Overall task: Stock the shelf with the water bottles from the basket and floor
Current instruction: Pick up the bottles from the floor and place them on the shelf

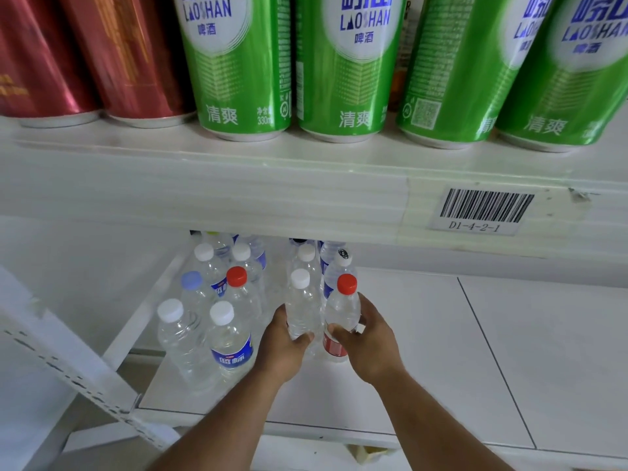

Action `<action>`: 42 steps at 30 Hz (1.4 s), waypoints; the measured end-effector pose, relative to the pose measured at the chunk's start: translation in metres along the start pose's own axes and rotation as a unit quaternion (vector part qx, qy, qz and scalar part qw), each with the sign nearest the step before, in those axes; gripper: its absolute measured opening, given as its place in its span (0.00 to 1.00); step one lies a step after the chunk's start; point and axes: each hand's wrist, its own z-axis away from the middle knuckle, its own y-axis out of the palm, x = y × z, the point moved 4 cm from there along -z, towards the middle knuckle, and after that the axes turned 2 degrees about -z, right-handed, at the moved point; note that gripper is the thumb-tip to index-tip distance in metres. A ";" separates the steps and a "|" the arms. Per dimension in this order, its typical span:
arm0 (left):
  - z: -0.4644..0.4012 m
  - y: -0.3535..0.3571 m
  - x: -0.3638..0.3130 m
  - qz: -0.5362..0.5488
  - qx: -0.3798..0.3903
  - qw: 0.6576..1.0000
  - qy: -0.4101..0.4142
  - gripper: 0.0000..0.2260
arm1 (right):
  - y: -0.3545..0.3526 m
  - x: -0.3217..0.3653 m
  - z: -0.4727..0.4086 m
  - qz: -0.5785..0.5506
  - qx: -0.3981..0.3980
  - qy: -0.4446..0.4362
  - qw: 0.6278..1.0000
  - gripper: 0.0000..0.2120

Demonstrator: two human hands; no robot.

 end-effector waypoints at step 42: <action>0.248 0.100 -0.033 -0.488 0.311 0.778 0.244 0.27 | -0.099 -0.076 0.283 0.408 -0.068 0.153 0.898 0.39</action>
